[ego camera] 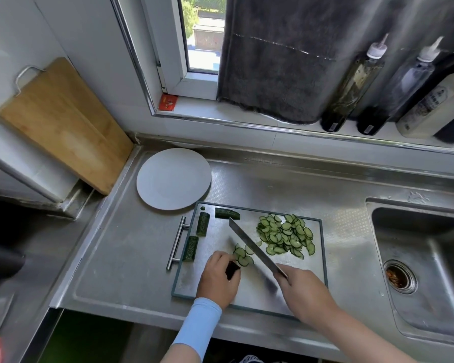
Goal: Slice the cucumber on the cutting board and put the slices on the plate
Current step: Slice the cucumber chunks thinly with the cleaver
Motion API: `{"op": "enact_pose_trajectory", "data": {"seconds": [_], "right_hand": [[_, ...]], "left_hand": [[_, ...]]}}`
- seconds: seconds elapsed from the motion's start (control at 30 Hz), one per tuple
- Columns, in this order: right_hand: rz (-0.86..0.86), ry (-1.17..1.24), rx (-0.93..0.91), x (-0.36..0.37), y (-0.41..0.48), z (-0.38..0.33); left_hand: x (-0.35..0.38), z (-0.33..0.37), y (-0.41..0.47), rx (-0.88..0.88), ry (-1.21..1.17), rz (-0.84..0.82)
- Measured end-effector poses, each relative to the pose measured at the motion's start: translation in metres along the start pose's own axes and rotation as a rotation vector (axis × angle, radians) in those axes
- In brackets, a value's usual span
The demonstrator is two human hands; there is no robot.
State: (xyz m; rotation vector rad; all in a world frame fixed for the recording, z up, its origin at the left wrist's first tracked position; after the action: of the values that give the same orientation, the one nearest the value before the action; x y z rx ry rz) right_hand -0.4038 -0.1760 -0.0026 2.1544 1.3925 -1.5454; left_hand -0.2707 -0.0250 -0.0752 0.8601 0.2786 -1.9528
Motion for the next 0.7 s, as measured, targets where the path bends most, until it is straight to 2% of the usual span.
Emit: {"op": "enact_pose_trajectory", "data": {"seconds": [0.23,0.33,0.4,0.47,0.53,0.6,0.63,0.7], "right_hand": [[0.141,-0.187,-0.108,-0.02,-0.002,0.003],[0.167,-0.207,-0.108,-0.031,0.0,0.012],[0.182,-0.221,-0.112,-0.038,0.0,0.02],[0.205,-0.283,-0.142,-0.046,0.001,0.026],[0.217,-0.377,-0.17,-0.053,0.003,0.03],[0.211,-0.432,-0.206,-0.058,0.005,0.032],[0.206,-0.453,-0.233,-0.058,0.007,0.032],[0.196,-0.474,-0.292,-0.057,0.01,0.032]], "left_hand": [[0.018,0.024,0.037,-0.01,0.299,-0.156],[0.031,0.035,0.051,-0.055,0.272,-0.218],[0.034,0.036,0.058,-0.183,0.165,-0.246],[0.027,0.037,0.061,-0.313,0.038,-0.164],[0.001,0.039,0.064,-0.416,-0.053,0.077],[-0.025,0.047,0.065,-0.385,-0.133,0.302],[-0.031,0.055,0.067,-0.302,-0.151,0.324],[-0.026,0.081,0.072,-0.096,-0.116,0.165]]}}
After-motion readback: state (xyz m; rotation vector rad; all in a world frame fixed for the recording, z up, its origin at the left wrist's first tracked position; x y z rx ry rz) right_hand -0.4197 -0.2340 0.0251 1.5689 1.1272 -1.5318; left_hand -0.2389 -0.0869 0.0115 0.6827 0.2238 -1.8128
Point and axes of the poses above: each hand's wrist, its own y-axis towards the middle knuckle, its own x-axis out of the palm, z = x × y, the point moved 6 cm from there along y, towards the middle knuckle, and after that the axes turned 7 degrees about z, right-handed, at the moved point
